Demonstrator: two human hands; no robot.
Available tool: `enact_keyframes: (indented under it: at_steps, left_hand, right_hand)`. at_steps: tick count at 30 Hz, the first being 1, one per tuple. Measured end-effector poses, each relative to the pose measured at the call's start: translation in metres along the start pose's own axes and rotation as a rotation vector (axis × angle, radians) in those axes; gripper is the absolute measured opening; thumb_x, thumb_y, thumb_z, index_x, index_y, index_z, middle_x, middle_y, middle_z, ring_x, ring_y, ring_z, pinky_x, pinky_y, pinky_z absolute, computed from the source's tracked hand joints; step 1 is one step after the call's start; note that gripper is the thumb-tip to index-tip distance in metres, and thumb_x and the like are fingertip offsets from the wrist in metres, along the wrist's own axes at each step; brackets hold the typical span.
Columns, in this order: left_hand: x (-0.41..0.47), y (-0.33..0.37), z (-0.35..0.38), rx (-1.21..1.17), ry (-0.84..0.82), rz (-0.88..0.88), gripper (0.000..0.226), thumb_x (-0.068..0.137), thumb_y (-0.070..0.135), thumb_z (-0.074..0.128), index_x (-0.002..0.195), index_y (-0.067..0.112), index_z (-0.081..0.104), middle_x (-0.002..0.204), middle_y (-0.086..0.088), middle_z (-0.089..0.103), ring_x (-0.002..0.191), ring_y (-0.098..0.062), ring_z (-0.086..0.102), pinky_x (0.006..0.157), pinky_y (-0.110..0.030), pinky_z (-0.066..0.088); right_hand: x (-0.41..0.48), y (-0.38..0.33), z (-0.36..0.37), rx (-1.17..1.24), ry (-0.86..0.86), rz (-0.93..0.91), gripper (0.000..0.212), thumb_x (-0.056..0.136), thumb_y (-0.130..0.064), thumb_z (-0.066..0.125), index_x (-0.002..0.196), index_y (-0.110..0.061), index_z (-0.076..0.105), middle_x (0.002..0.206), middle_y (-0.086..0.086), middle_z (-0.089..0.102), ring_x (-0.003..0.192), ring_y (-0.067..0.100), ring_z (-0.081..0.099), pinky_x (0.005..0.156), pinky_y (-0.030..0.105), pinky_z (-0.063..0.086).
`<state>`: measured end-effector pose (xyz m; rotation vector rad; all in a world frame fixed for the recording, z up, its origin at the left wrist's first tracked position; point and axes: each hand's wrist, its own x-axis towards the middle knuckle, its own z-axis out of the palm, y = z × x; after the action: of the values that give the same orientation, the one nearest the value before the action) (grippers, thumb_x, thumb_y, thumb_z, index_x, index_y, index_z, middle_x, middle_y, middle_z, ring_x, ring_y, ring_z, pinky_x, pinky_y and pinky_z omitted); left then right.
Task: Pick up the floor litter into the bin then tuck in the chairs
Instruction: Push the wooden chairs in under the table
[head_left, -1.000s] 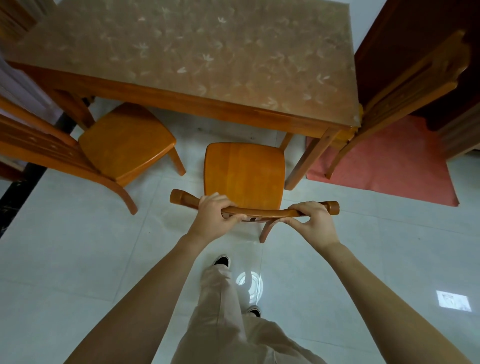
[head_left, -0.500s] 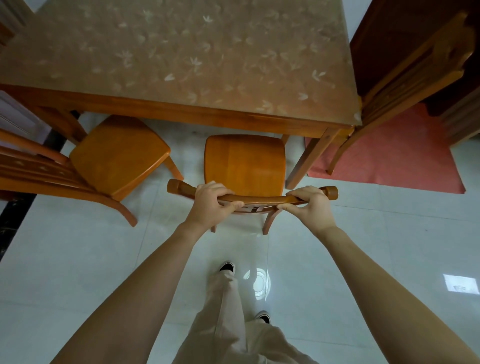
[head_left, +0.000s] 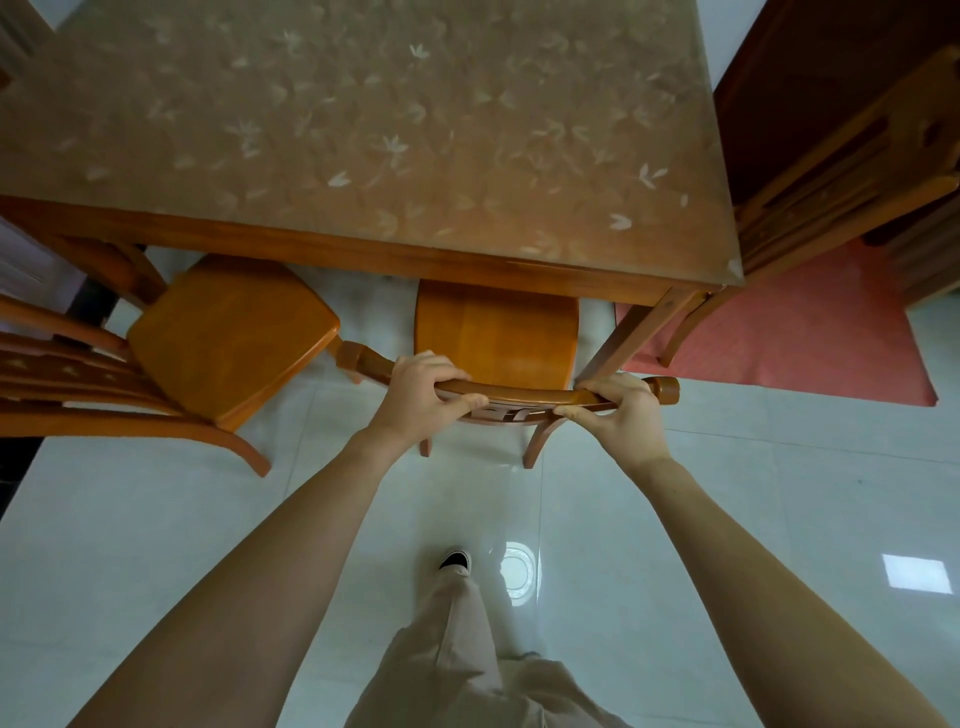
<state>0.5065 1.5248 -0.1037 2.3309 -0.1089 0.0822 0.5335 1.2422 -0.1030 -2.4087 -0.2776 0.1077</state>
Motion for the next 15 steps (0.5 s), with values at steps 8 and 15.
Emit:
enact_keyframes:
  at_steps: [8,15]
  left_hand:
    - [0.045,-0.021,-0.012,0.009,-0.017,0.018,0.046,0.075,0.06,0.064,0.093,0.02,0.077,0.087,0.01,0.069,0.083,-0.009,0.057,0.077,-0.043,0.047]
    - [0.083,-0.027,-0.018,0.003,-0.041,0.022,0.046,0.075,0.059,0.066,0.095,0.019,0.076,0.089,0.008,0.07,0.086,-0.013,0.059,0.081,-0.046,0.045]
  right_hand:
    - [0.04,-0.007,0.005,-0.021,0.005,0.05,0.059,0.068,-0.067,0.067,0.099,-0.018,0.077,0.092,-0.009,0.07,0.091,0.011,0.057,0.08,0.015,0.042]
    - [0.075,-0.009,0.003,0.007,0.021,0.066,0.066,0.066,-0.074,0.062,0.098,-0.019,0.077,0.091,-0.01,0.07,0.09,0.011,0.057,0.081,0.027,0.05]
